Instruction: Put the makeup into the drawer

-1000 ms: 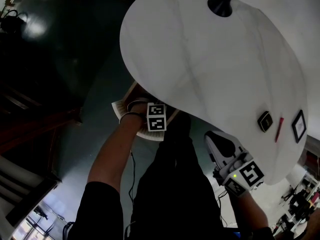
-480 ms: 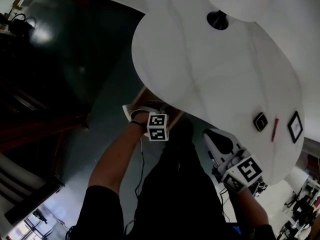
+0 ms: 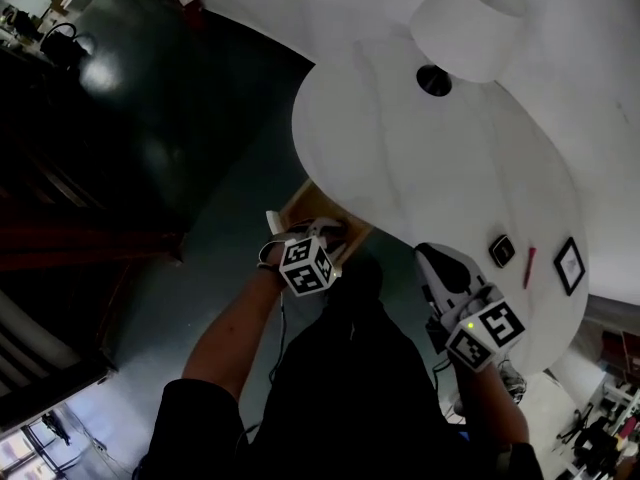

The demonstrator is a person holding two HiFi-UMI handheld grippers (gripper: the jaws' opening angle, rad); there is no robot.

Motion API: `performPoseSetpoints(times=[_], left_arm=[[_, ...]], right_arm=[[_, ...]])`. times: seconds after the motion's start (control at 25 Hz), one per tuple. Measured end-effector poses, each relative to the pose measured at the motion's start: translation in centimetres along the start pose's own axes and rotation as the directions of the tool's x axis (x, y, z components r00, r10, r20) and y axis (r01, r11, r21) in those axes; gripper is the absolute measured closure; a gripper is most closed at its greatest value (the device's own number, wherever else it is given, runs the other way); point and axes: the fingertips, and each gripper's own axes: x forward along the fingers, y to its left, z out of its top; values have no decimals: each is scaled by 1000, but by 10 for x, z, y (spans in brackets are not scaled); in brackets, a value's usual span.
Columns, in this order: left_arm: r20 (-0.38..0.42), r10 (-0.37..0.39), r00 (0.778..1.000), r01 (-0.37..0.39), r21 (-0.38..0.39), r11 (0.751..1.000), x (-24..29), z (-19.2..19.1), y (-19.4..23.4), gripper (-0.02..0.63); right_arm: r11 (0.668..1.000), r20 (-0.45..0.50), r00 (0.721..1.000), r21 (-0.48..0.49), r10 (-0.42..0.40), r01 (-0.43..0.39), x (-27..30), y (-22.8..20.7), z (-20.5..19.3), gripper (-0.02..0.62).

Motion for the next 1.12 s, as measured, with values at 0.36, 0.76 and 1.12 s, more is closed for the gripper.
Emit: performPoseSetpoints(times=[0.36,0.76,1.12], left_arm=[[164,165,973,-142,-147,979,-91,64,-14,558],[277,333,901,-206,-401,892,-149,143,-11,594],[393,402,827,-174,-500,848,-141,267,-43,595]], right_arm=[[999,14,1000,-42,-5,5,-37,21,25,577],[1000,88,996,-23,10,-8,-101,-12,41,577],[999,130,991,-37,-23,28,-206,-81,30,577]])
